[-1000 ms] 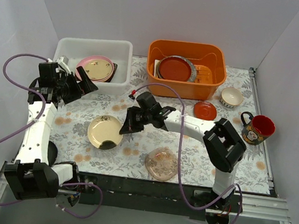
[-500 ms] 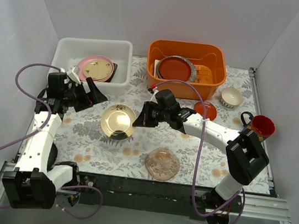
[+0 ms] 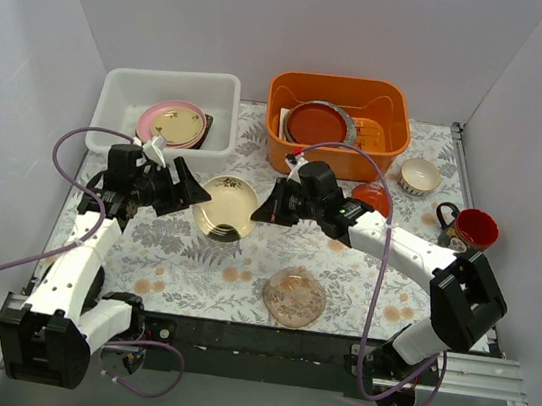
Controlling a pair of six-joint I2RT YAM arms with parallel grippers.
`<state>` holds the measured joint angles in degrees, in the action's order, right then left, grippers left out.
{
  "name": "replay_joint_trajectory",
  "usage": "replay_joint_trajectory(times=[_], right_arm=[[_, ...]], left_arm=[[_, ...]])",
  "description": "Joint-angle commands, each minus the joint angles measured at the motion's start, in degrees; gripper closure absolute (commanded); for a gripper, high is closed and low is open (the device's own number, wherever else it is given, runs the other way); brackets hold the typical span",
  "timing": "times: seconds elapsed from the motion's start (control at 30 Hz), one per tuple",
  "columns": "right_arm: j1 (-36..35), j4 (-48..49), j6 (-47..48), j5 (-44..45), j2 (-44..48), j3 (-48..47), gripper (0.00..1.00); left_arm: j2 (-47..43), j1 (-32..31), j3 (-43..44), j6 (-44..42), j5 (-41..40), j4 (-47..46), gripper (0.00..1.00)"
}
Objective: Place the plates into the plastic bin on the countertop
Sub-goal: Place the plate in the plastic bin.
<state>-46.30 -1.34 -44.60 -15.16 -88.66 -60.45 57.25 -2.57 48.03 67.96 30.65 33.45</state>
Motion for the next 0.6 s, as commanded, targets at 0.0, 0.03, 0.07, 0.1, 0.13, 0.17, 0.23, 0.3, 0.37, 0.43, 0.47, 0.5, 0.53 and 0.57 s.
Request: replay_joint_trajectory(times=[0.0, 0.03, 0.07, 0.1, 0.13, 0.17, 0.23, 0.3, 0.37, 0.43, 0.47, 0.5, 0.53, 0.57], right_arm=[[0.8, 4.5, -0.5, 0.8, 3.7, 0.2, 0.99], [0.8, 4.7, -0.6, 0.7, 3.8, 0.2, 0.99], [0.8, 4.9, -0.7, 0.7, 4.0, 0.2, 0.99], [0.8, 5.3, -0.7, 0.6, 4.5, 0.2, 0.99], [0.8, 5.4, -0.8, 0.5, 4.7, 0.2, 0.99], [0.8, 5.5, -0.7, 0.6, 5.0, 0.2, 0.99], [0.8, 5.5, -0.7, 0.6, 5.3, 0.0, 0.99], [0.8, 5.5, -0.7, 0.5, 5.5, -0.3, 0.99], [0.8, 5.7, -0.8, 0.1, 5.6, -0.3, 0.99], [0.8, 5.8, -0.8, 0.1, 5.6, -0.3, 0.99], [0.8, 5.7, -0.8, 0.1, 5.6, -0.3, 0.99], [0.8, 5.7, -0.8, 0.1, 5.7, -0.4, 0.99], [0.8, 5.7, -0.8, 0.0, 5.7, -0.3, 0.99], [0.8, 5.8, -0.8, -0.1, 5.7, -0.3, 0.99]], left_arm=[[-1.5, -1.6, -2.1, 1.3, 0.2, -2.9, 0.3], [-1.6, -1.9, -2.4, 1.6, 0.2, -3.4, 0.3], [-1.7, -2.3, -2.8, 2.4, 0.5, -3.9, 0.3], [-1.9, -3.2, -3.0, 2.8, 0.5, -4.8, 0.31], [-2.0, -3.8, -3.5, 3.1, 0.4, -5.2, 0.31], [-2.2, -4.2, -3.6, 3.8, 0.0, -5.6, 0.32], [-2.2, -5.5, -3.8, 4.4, -0.6, -6.3, 0.34], [-2.1, -6.6, -3.9, 4.9, -1.1, -7.0, 0.39], [-1.9, -7.3, -4.0, 5.5, -1.0, -7.8, 0.48], [-1.6, -8.3, -3.8, 6.2, -1.8, -8.5, 0.63], [-1.5, -8.8, -3.8, 6.4, -2.1, -8.6, 0.68], [-1.4, -9.2, -3.6, 6.7, -2.4, -8.8, 0.74], [-1.3, -9.5, -3.6, 6.7, -2.6, -8.8, 0.79], [-1.1, -9.8, -3.4, 6.7, -2.8, -8.8, 0.81]])
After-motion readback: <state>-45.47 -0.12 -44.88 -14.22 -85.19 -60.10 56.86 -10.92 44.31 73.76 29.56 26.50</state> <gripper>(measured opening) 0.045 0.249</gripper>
